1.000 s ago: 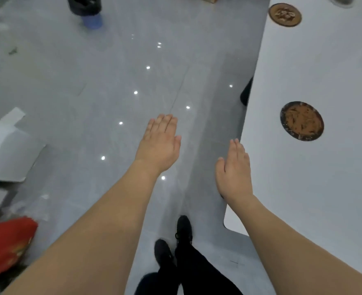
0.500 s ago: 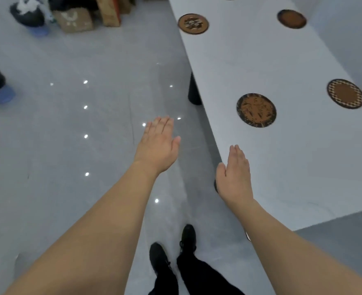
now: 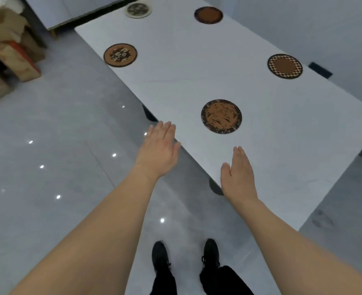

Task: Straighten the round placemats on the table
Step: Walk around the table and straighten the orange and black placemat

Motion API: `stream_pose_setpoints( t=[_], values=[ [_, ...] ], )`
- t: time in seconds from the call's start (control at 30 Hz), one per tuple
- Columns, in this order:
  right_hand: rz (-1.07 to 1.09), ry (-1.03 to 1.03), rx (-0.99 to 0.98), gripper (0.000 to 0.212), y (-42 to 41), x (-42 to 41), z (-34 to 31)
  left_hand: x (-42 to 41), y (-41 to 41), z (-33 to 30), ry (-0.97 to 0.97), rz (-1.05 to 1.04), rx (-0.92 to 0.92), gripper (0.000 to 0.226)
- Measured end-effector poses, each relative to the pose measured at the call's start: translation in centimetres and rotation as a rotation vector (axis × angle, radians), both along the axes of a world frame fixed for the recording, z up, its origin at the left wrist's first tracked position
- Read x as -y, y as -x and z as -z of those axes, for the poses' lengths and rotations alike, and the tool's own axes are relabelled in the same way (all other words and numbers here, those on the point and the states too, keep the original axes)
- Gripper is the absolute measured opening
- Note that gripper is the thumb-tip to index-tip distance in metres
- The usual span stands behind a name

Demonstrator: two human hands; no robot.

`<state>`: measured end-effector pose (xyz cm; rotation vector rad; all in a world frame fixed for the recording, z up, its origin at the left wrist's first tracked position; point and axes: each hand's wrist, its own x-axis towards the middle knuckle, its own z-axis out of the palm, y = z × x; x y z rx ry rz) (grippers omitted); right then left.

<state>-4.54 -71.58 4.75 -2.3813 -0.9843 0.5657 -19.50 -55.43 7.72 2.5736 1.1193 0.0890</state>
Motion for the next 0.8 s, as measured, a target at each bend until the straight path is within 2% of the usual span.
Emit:
stream_pose_setpoints(
  t=[0.17,0.3,0.37,0.47,0.6,0.7,0.8],
  values=[
    [0.198,-0.007,-0.165,0.055,-1.9,-1.8,1.2,-3.5,-2.7,0.8,0.051,0.103,-0.039,0.056],
    [0.280,-0.020,-0.179,0.053,-5.1,-6.5,3.1,-6.7,-4.9,2.6,0.124,0.021,0.038,0.054],
    [0.278,-0.002,-0.076,0.052,-7.1,-9.1,4.6,-8.3,-6.5,4.1,0.185,0.022,0.038,0.054],
    [0.348,0.060,0.122,0.050,-10.8,-12.5,7.0,-12.3,-10.8,7.0,0.192,0.135,0.003,0.056],
    [0.424,0.128,0.226,0.050,-13.9,-14.1,10.5,-15.9,-18.2,10.5,0.206,0.250,-0.025,0.057],
    [0.413,0.168,0.367,0.050,-13.3,-13.9,12.4,-15.0,-19.7,13.7,0.019,0.304,0.036,0.056],
    [0.434,0.141,0.379,0.049,-13.6,-13.8,13.0,-14.6,-19.5,15.5,-0.107,0.273,0.110,0.053]
  ],
)
